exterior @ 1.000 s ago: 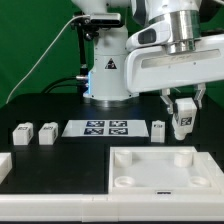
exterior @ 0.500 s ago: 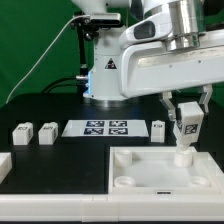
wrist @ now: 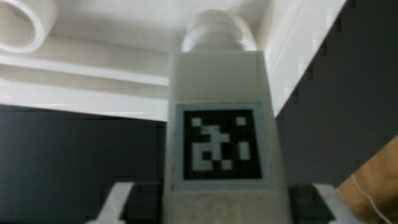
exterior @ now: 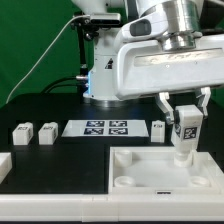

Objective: Assemble one leg

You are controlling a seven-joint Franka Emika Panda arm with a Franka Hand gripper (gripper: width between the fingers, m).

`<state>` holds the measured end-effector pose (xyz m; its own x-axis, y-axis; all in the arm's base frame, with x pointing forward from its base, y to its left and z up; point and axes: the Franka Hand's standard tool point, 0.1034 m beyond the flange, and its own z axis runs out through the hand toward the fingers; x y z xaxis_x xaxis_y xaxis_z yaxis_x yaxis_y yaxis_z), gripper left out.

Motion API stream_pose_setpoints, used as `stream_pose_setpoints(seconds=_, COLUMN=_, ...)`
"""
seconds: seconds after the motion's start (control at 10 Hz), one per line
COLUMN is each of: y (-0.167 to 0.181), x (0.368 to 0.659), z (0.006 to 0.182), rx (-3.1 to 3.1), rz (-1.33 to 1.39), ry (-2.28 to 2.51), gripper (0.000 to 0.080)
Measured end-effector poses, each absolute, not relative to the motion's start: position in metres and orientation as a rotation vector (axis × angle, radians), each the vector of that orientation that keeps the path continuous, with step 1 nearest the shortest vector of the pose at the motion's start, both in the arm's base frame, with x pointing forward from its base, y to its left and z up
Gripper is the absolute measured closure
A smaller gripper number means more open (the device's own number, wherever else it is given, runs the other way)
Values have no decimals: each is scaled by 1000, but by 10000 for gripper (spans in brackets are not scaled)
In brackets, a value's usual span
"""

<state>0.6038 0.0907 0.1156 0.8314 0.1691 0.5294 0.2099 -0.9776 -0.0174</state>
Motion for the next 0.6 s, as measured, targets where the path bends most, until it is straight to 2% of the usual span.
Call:
stream_pose_setpoints(seconds=0.1, y=88, x=597, z=108, rx=-2942, rz=-816, ry=-299, gripper=508)
stream_pose_setpoints(seconds=0.6, y=102, x=635, z=111, rx=-2912, rz=-854, ry=-297, gripper=508)
